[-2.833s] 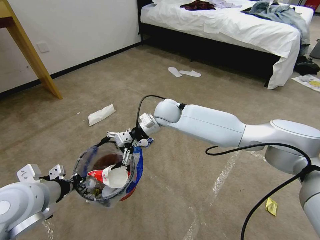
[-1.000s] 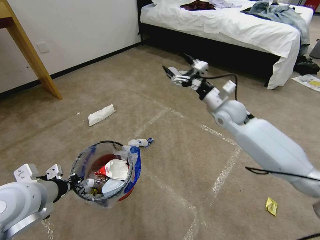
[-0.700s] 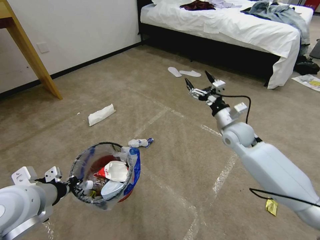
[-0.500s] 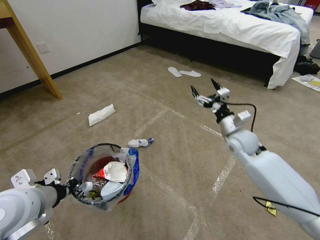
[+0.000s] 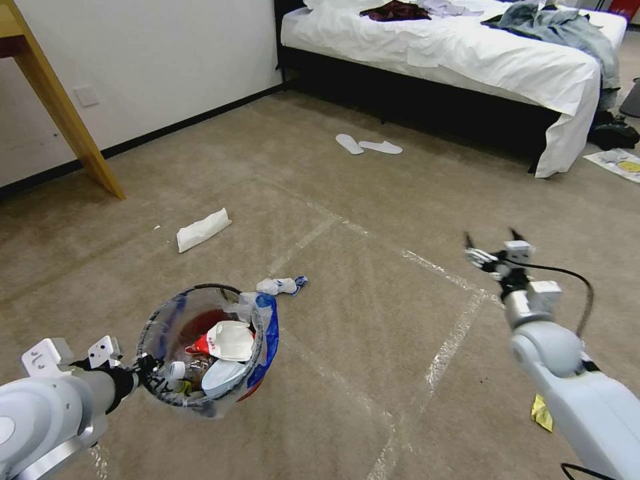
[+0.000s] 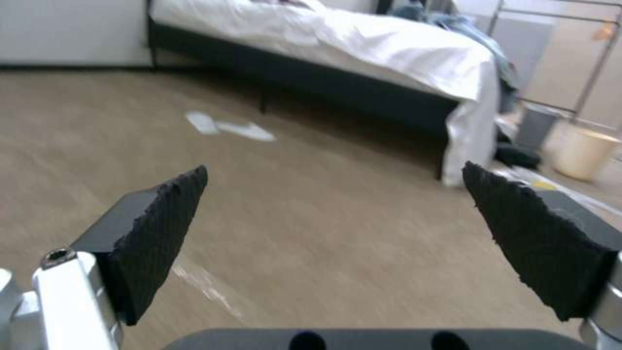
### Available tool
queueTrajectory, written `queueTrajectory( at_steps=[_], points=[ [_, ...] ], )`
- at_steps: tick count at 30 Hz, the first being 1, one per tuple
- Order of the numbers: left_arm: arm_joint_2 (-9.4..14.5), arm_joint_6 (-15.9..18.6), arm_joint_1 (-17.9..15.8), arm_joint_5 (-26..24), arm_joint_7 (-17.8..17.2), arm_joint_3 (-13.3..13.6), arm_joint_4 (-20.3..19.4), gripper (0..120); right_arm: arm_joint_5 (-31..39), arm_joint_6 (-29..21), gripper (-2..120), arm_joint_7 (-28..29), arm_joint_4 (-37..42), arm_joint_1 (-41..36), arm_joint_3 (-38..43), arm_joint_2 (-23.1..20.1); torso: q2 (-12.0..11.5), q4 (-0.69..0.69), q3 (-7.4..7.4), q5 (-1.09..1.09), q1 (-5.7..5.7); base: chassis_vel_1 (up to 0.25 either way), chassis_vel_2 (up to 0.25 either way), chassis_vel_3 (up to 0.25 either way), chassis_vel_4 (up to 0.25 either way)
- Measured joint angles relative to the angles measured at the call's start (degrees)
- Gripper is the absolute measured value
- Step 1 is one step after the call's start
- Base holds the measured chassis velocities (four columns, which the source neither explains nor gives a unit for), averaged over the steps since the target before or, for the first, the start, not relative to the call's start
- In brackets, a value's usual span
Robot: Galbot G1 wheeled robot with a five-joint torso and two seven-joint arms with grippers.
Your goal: Pick up the trash bin and place the garbage on the floor into it.
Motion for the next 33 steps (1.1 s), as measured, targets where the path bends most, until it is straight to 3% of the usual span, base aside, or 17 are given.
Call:
queueTrajectory(
  at_steps=[5, 11, 14, 23, 27, 30, 32, 33],
  points=[
    [0.8, 0.0, -0.5, -0.1, 0.1, 0.4, -0.1, 0, -0.6, -1.4, 100, -1.1, 0.3, -6.7, 6.5, -2.1, 0.0, -0.03, 0.01, 0.0, 0.0, 0.0, 0.0, 0.0, 0.0],
    [1.1, 0.1, -0.2, -0.2, 0.1, 0.4, -1.1, 0, -0.5, -4.0, 100, -1.6, -3.2, -12.4, 13.0, -7.5, 0.0, -0.01, 0.01, -0.01, 0.0, 0.0, 0.0, 0.0, 0.0],
    [0.6, 0.4, 0.4, 0.2, 0.7, 0.4, -1.3, 0, 2.8, -5.4, 100, -6.4, -6.4, -16.9, 18.2, -11.4, 0.0, -0.02, 0.01, -0.02, 0.0, 0.0, 0.0, 0.0, 0.0],
    [0.5, 0.6, 0.9, 1.3, 1.1, 1.0, -1.4, 0, 3.0, -9.3, 100, -16.0, -10.3, -23.7, 20.2, -15.0, 0.0, -0.02, 0.01, 0.0, 0.01, 0.0, 0.0, 0.0, 0.0],
    [0.3, 0.6, 1.2, 1.5, 1.1, 1.0, -1.6, 0, 2.1, -11.3, 100, -16.1, -11.7, -23.1, 18.8, -15.0, 0.0, -0.01, 0.01, 0.0, 0.01, 0.0, 0.0, 0.0, 0.0],
    [0.2, 0.6, 2.2, 2.4, 1.5, 0.9, -1.7, 0, 2.5, -14.7, 100, -12.6, -13.6, -22.0, 16.8, -15.0, 0.0, 0.01, 0.01, 0.0, 0.01, 0.0, 0.0, 0.0, 0.0],
    [0.1, 0.7, 2.7, 3.0, 1.8, 0.8, -1.7, 0, 6.9, -21.2, 100, -8.5, -14.3, -22.6, 15.7, -15.3, 0.0, 0.01, 0.01, 0.0, 0.01, 0.0, 0.0, 0.0, 0.0],
    [0.1, 0.7, 2.7, 3.0, 1.8, 0.8, -1.7, 0, 6.9, -21.2, 100, -8.5, -14.3, -22.6, 15.7, -15.3, 0.0, 0.01, 0.01, 0.0, 0.01, 0.0, 0.0, 0.0, 0.0]
  ],
)
